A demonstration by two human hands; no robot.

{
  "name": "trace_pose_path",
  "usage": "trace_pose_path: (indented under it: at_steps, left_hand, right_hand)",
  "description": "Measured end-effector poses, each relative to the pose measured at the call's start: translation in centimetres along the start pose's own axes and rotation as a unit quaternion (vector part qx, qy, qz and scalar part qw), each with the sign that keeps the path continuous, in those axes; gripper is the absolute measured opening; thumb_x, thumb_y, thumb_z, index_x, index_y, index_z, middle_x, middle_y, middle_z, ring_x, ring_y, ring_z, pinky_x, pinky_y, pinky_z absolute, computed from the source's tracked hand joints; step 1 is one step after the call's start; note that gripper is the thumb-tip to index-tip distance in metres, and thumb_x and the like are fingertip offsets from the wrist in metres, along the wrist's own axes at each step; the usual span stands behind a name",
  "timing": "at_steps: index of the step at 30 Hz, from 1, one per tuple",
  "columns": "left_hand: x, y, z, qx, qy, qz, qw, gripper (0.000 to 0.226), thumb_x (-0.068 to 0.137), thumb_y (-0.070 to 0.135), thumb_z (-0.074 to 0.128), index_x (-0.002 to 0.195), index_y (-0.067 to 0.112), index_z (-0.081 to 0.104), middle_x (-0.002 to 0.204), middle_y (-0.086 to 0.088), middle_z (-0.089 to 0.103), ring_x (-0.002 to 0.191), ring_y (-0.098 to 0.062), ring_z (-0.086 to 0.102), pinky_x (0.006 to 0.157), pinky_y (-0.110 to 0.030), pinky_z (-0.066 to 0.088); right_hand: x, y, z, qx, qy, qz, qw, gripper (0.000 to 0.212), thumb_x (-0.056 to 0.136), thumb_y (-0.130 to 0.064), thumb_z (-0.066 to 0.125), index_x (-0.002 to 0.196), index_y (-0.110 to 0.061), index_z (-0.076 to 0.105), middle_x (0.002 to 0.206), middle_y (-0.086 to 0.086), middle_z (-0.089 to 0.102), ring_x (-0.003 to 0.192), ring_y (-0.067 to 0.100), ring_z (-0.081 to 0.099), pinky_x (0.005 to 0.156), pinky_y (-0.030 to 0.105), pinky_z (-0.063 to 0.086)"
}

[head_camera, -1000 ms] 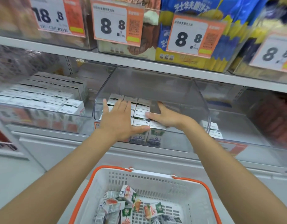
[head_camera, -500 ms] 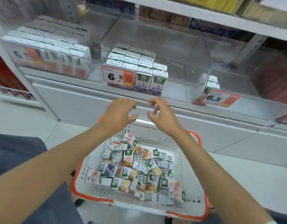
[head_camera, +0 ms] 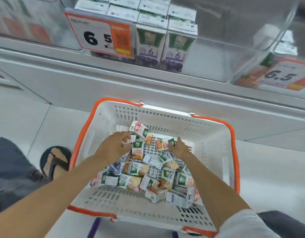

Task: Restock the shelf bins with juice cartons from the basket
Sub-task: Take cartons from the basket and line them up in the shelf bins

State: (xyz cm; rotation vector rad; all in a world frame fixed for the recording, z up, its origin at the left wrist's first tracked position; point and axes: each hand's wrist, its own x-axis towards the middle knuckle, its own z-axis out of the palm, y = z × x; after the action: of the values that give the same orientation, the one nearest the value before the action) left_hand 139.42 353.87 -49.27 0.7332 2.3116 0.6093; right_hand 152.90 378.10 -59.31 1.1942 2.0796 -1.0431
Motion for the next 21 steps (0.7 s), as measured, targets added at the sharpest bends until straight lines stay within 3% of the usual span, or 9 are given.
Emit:
trace_pose_path:
  at_steps: [2, 6, 8, 10, 11, 13, 15, 18, 21]
  left_hand:
    - [0.1, 0.0, 0.9, -0.006, -0.019, 0.000, 1.000, 0.023, 0.090, 0.029, 0.065, 0.111, 0.021, 0.059, 0.100, 0.005, 0.060, 0.076, -0.010, 0.058, 0.081, -0.033, 0.052]
    - [0.6, 0.3, 2.2, -0.030, -0.041, -0.016, 0.999, 0.027, 0.090, 0.025, 0.066, 0.114, 0.016, 0.059, 0.097, 0.005, 0.057, 0.080, -0.014, 0.058, 0.084, -0.038, 0.052]
    - [0.8, 0.4, 2.6, -0.020, -0.041, -0.023, 0.999, 0.029, 0.090, 0.029, 0.065, 0.117, 0.019, 0.059, 0.099, 0.006, 0.059, 0.083, -0.012, 0.060, 0.082, -0.034, 0.052]
    - [1.0, 0.5, 2.8, -0.026, -0.039, -0.028, 0.998, 0.030, 0.090, 0.030, 0.065, 0.118, 0.020, 0.059, 0.102, 0.006, 0.060, 0.085, -0.011, 0.060, 0.082, -0.032, 0.052]
    - [1.1, 0.6, 2.9, -0.032, -0.039, -0.034, 0.998, 0.030, 0.090, 0.030, 0.065, 0.118, 0.021, 0.059, 0.104, 0.006, 0.061, 0.086, -0.010, 0.060, 0.082, -0.032, 0.052]
    - [1.1, 0.8, 3.0, -0.045, -0.039, -0.047, 0.997, 0.029, 0.090, 0.031, 0.065, 0.117, 0.024, 0.059, 0.106, 0.006, 0.062, 0.088, -0.009, 0.061, 0.083, -0.033, 0.053]
    - [1.1, 1.0, 3.0, -0.055, -0.038, -0.054, 0.996, 0.029, 0.089, 0.030, 0.065, 0.117, 0.024, 0.059, 0.107, 0.006, 0.062, 0.089, -0.010, 0.061, 0.084, -0.035, 0.053]
    - [1.1, 1.2, 2.9, -0.064, -0.036, -0.057, 0.996, 0.030, 0.089, 0.028, 0.066, 0.117, 0.023, 0.059, 0.107, 0.007, 0.061, 0.091, -0.011, 0.061, 0.084, -0.033, 0.053]
    - [1.0, 1.3, 2.9, -0.079, -0.032, -0.064, 0.994, 0.029, 0.089, 0.026, 0.066, 0.116, 0.022, 0.060, 0.108, 0.005, 0.062, 0.093, -0.013, 0.061, 0.085, -0.032, 0.052]
  right_hand:
    - [0.8, -0.3, 1.0, -0.071, 0.031, -0.008, 0.997, 0.078, 0.092, -0.041, 0.060, 0.149, -0.003, 0.022, 0.129, 0.018, 0.057, 0.118, 0.034, 0.055, 0.098, 0.042, 0.045]
    - [1.6, -0.7, 2.3, -0.047, 0.067, -0.092, 0.992, 0.038, 0.087, -0.025, 0.069, 0.120, -0.009, 0.059, 0.124, 0.014, 0.048, 0.114, 0.027, 0.054, 0.097, 0.038, 0.048]
    - [1.7, -0.8, 2.3, 0.029, 0.054, -0.102, 0.993, 0.037, 0.087, -0.011, 0.068, 0.121, -0.014, 0.054, 0.130, 0.011, 0.037, 0.109, 0.022, 0.056, 0.085, 0.032, 0.056]
    - [1.7, -0.9, 1.9, 0.065, 0.057, -0.094, 0.992, 0.051, 0.084, -0.003, 0.070, 0.128, -0.017, 0.047, 0.134, 0.012, 0.035, 0.099, 0.019, 0.057, 0.065, 0.021, 0.053]
    - [1.8, -1.0, 1.7, 0.072, 0.049, -0.080, 0.993, 0.061, 0.083, -0.004, 0.072, 0.135, -0.017, 0.043, 0.137, 0.014, 0.036, 0.100, 0.022, 0.056, 0.066, 0.020, 0.051]
    - [1.9, -1.1, 1.3, 0.069, 0.009, -0.037, 0.997, 0.077, 0.080, -0.010, 0.076, 0.145, -0.011, 0.036, 0.142, 0.014, 0.039, 0.116, 0.027, 0.053, 0.083, 0.028, 0.050]
    - [1.7, -1.1, 1.4, 0.007, -0.031, -0.015, 0.999, 0.071, 0.078, -0.015, 0.078, 0.138, -0.004, 0.042, 0.136, 0.014, 0.048, 0.118, 0.029, 0.054, 0.091, 0.035, 0.051]
    - [1.0, -0.9, 1.7, -0.073, -0.009, -0.029, 0.997, 0.058, 0.074, -0.022, 0.081, 0.119, -0.005, 0.050, 0.116, 0.012, 0.053, 0.104, 0.027, 0.055, 0.084, 0.039, 0.051]
    - [-0.1, -0.4, 1.7, 0.029, -0.009, -0.062, 0.998, 0.052, 0.076, -0.014, 0.080, 0.110, -0.014, 0.040, 0.103, 0.011, 0.055, 0.085, 0.022, 0.054, 0.070, 0.036, 0.047]
